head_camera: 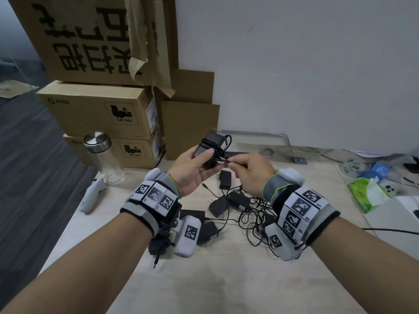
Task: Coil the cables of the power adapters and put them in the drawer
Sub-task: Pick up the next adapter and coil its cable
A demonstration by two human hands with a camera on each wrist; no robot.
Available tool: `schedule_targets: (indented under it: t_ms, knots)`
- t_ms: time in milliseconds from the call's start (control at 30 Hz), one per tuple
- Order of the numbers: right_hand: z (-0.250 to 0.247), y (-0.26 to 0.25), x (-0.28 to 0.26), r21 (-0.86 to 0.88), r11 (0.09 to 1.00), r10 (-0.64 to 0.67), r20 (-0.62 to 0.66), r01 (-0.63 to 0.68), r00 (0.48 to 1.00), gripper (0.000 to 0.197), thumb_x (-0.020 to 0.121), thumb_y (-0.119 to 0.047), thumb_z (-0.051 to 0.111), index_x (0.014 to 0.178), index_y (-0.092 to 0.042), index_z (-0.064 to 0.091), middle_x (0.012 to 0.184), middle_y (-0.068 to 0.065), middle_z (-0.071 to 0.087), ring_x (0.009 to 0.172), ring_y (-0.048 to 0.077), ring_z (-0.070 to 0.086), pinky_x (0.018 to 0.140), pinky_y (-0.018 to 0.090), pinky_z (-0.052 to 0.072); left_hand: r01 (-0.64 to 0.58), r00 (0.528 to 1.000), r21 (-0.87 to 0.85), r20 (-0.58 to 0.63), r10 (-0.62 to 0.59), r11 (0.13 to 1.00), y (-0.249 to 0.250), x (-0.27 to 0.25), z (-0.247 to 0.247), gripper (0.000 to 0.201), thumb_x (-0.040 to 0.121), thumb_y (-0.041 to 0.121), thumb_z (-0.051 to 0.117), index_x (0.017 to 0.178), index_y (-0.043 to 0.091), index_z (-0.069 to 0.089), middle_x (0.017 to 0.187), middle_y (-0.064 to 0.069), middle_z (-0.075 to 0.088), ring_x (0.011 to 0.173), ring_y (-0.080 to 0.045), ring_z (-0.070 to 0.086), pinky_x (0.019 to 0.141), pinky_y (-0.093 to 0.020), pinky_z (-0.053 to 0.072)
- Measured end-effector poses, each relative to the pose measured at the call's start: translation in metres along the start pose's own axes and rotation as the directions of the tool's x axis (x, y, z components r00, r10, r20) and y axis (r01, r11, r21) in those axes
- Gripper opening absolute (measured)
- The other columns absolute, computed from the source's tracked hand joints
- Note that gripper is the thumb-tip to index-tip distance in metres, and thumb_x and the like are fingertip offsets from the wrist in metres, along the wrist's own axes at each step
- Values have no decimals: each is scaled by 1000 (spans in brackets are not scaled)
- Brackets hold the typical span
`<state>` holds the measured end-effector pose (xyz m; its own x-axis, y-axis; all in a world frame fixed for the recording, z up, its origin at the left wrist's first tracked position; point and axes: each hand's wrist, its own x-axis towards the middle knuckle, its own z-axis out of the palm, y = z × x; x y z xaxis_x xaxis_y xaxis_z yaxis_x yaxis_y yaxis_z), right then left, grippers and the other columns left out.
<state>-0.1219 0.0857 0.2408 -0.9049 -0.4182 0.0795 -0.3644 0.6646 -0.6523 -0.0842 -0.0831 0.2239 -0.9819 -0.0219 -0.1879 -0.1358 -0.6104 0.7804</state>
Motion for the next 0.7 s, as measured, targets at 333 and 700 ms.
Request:
schedule_targets:
  t_ms: [333, 700]
  knots:
    - [-8, 2, 5, -159, 986, -40, 73, 52, 997, 18, 93, -22, 57, 80, -27, 69, 62, -9, 53, 72, 19, 53, 58, 23, 32, 57, 993, -6, 100, -56, 998, 3, -6, 4, 23, 93, 9, 52, 115, 1, 54, 98, -21, 68, 78, -28, 72, 65, -25, 60]
    - [-12, -7, 2, -106, 992, 59, -20, -61, 998, 17, 90, -26, 61, 101, -30, 73, 90, -7, 72, 88, 15, 62, 80, 25, 48, 38, 992, 32, 116, -41, 999, 1, -6, 7, 50, 76, 11, 64, 124, 6, 51, 103, -17, 64, 81, -27, 69, 70, -31, 61]
